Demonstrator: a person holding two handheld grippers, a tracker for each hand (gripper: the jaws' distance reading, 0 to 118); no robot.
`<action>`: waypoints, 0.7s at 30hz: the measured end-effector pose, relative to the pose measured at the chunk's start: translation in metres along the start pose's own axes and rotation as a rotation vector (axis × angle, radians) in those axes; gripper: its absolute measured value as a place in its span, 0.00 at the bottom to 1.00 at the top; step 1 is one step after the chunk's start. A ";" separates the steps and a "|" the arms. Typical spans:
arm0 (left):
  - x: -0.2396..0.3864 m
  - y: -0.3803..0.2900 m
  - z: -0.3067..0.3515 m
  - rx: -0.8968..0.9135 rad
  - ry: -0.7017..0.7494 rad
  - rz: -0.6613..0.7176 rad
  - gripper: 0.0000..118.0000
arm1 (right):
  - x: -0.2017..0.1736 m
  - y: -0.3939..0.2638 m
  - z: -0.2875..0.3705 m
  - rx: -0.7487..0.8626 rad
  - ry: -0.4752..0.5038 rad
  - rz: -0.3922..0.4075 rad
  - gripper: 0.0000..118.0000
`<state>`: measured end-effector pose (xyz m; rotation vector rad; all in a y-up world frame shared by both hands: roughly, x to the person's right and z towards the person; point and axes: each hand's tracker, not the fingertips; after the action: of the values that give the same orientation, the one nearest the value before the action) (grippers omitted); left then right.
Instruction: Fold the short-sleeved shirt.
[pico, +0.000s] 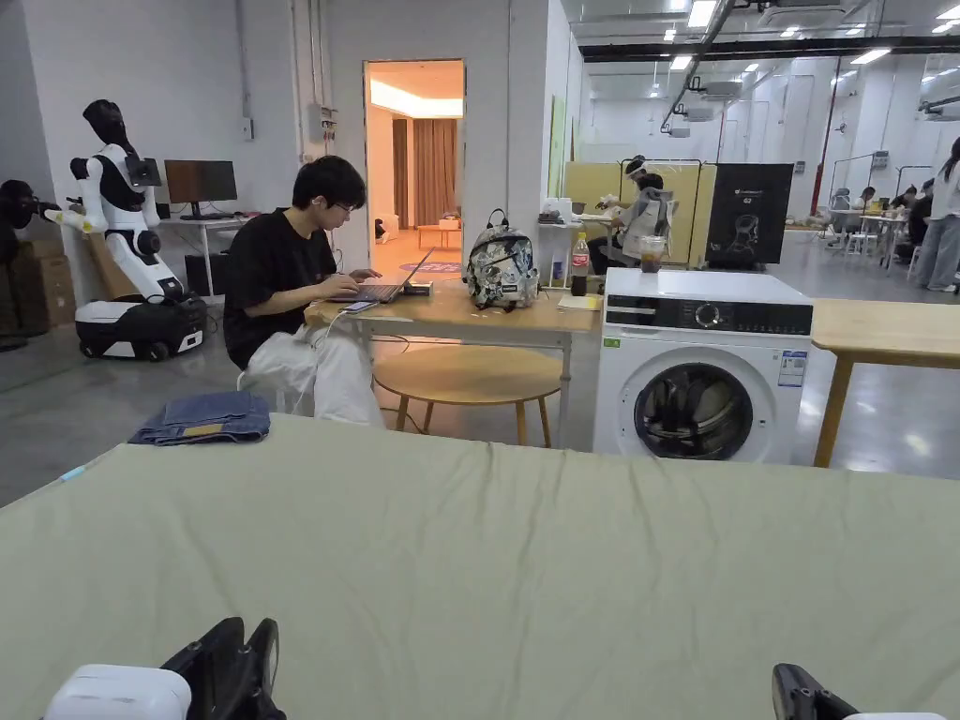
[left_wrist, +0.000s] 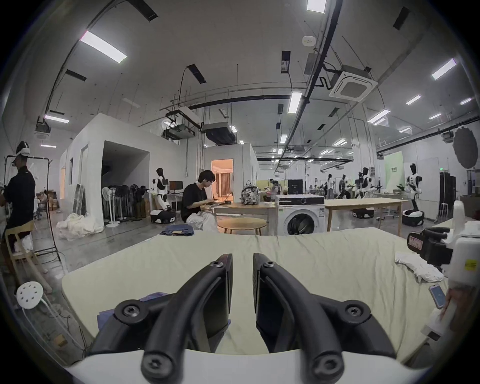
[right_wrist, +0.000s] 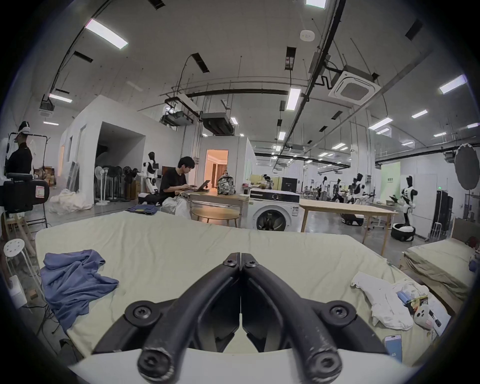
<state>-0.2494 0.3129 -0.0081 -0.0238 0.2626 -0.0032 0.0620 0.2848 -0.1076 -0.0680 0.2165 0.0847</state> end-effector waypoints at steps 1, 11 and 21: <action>0.000 0.000 0.000 0.001 -0.005 0.002 0.10 | 0.000 0.000 0.000 -0.003 -0.001 0.002 0.00; 0.013 0.000 -0.005 0.014 -0.050 -0.025 0.10 | 0.006 0.004 0.003 0.000 -0.039 0.030 0.00; 0.021 -0.002 -0.009 0.012 -0.090 -0.020 0.10 | 0.024 -0.001 0.010 -0.009 -0.087 0.004 0.00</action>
<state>-0.2314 0.3107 -0.0222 -0.0144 0.1722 -0.0240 0.0877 0.2861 -0.1027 -0.0728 0.1291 0.0924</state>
